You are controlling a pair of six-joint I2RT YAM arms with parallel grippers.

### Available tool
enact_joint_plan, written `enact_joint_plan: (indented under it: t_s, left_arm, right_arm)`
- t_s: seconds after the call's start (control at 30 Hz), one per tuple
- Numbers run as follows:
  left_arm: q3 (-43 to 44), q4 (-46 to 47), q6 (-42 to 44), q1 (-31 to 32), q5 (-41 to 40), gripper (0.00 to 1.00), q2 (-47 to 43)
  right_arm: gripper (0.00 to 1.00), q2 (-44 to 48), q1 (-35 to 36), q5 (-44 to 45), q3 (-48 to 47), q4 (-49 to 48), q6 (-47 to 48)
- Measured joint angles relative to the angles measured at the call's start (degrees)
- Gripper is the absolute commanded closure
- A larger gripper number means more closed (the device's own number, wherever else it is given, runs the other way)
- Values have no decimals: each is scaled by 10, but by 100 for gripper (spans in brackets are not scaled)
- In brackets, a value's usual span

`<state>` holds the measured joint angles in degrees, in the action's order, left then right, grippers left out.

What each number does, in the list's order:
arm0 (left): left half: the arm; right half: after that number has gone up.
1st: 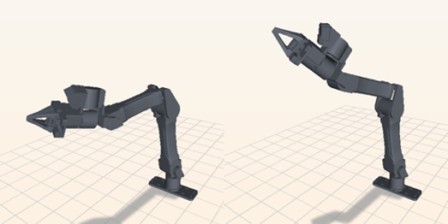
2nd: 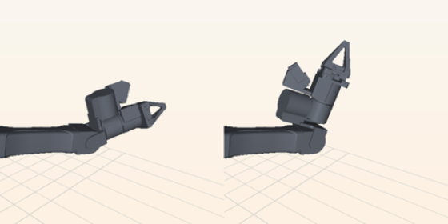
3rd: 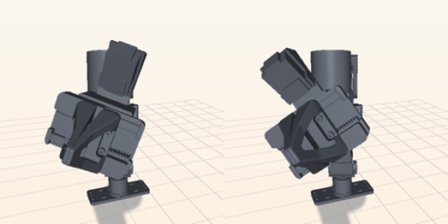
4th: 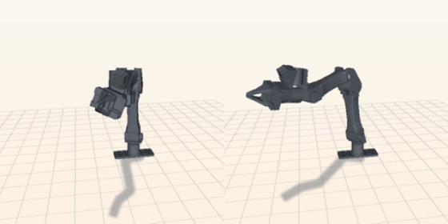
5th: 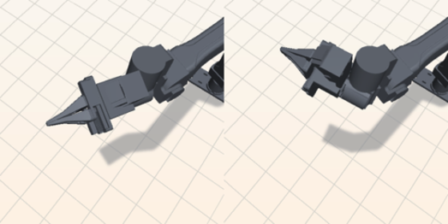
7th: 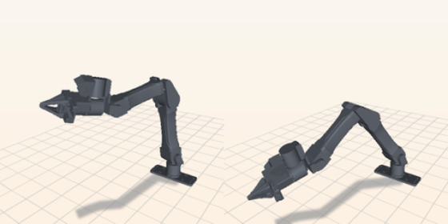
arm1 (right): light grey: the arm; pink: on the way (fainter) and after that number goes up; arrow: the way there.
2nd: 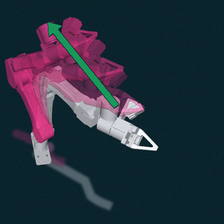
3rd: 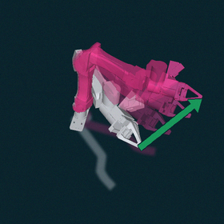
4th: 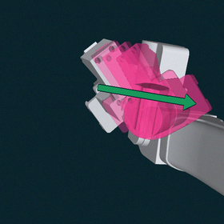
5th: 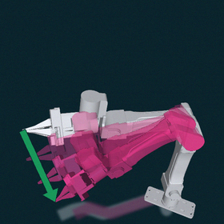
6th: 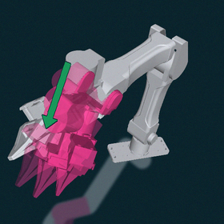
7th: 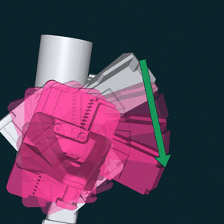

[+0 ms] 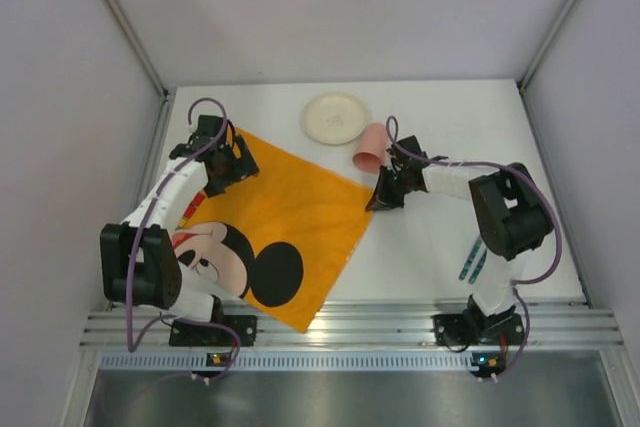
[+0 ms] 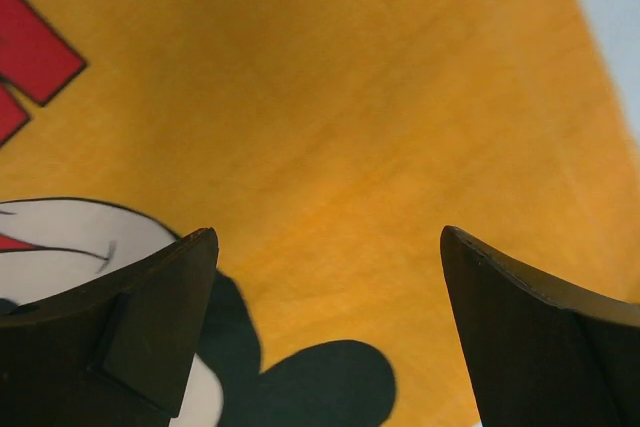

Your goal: Set the dinner table for one person

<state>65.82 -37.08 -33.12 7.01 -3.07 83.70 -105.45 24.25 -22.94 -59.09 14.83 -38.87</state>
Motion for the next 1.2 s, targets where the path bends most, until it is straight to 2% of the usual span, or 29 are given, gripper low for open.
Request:
enact_joint_plan:
  t_s: [0.23,0.37,0.53,0.9,1.2]
  left_arm:
    - [-37,-30,21,-29,-40,2,48]
    - [-37,-32,33,-29,-40,5,80]
    - [-48,-31,33,-29,-28,5,124]
    - [-124,-21,17,-2,-4,6,91]
    - [-184,-31,-28,75,32,5,29]
  right_arm:
    - [100,1,-74,63,-60,97,89]
    - [100,-3,-126,101,-121,151,135]
    - [100,-36,-159,125,-202,194,164]
    - [100,-152,-171,137,-342,270,192]
    - [100,-221,-179,157,-455,307,199]
